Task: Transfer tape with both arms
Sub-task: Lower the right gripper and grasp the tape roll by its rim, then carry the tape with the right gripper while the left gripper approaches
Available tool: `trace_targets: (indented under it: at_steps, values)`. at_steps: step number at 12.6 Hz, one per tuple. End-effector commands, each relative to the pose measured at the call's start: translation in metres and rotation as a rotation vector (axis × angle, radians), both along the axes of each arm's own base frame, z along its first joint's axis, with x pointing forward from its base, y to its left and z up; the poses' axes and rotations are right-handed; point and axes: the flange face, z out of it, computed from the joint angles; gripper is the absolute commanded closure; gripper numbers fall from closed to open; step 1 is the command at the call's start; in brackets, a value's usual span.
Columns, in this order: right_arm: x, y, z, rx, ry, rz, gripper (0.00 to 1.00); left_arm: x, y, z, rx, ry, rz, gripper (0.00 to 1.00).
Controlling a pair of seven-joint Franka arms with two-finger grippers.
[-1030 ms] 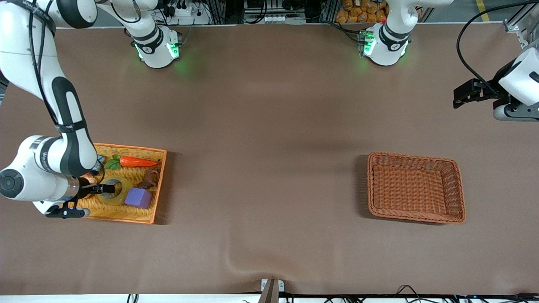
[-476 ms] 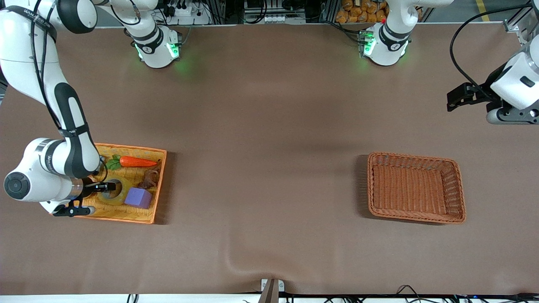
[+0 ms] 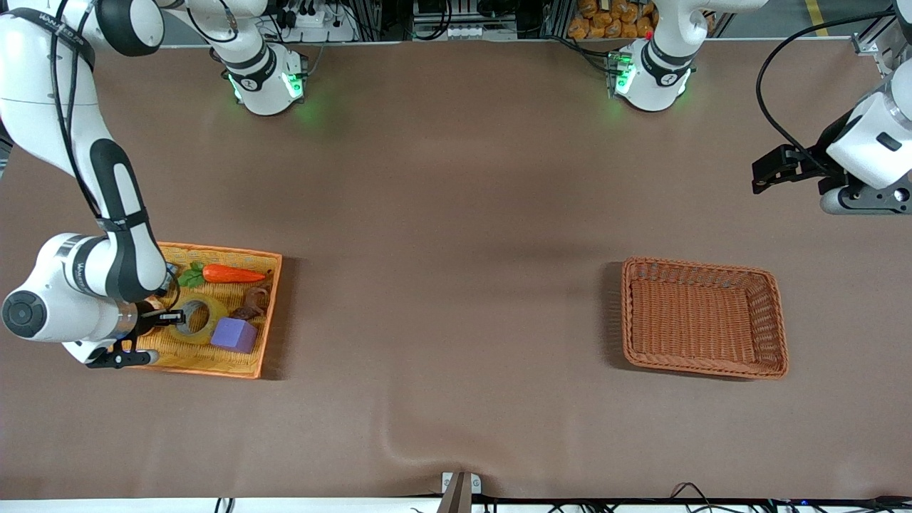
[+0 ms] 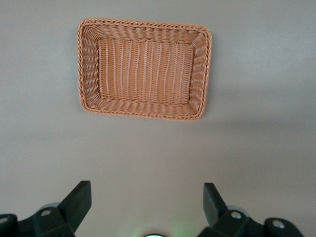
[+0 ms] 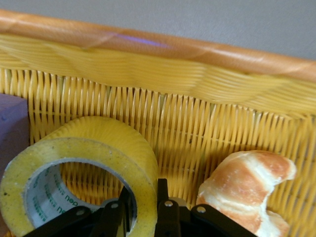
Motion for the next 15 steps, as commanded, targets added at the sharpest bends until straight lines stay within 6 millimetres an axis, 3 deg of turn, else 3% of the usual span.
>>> trace_targets:
  at_steps: [1,4,5,6,8,10,13,15]
  values:
    - [-0.002,-0.014,0.057,0.017,-0.022,0.044,1.0,0.005,-0.009,0.002,-0.014,-0.021,0.003,0.0]
    - [-0.004,-0.002,0.134,0.023,-0.02,0.061,1.0,0.007,-0.022,-0.002,-0.037,-0.023,-0.004,0.0]
    - [-0.005,0.011,0.147,0.029,-0.004,0.071,1.0,0.009,-0.027,-0.007,-0.036,-0.016,-0.01,0.0]
    - [-0.007,0.033,0.157,0.038,0.026,0.091,1.0,0.01,-0.046,-0.011,-0.036,-0.014,-0.033,0.0]
    - [-0.005,0.093,0.166,0.04,0.035,0.143,1.0,0.015,-0.076,-0.025,-0.029,-0.021,-0.01,0.0]
    - [-0.004,0.171,0.172,0.022,0.024,0.178,1.0,0.021,-0.099,-0.039,-0.024,-0.029,0.003,0.0]
    - [-0.021,0.29,0.151,0.048,0.056,0.096,1.0,0.036,-0.106,-0.063,-0.023,-0.03,0.008,0.0]
    - [-0.033,0.352,0.13,0.064,0.076,0.027,1.0,0.044,-0.107,-0.076,-0.026,-0.034,0.012,0.0]
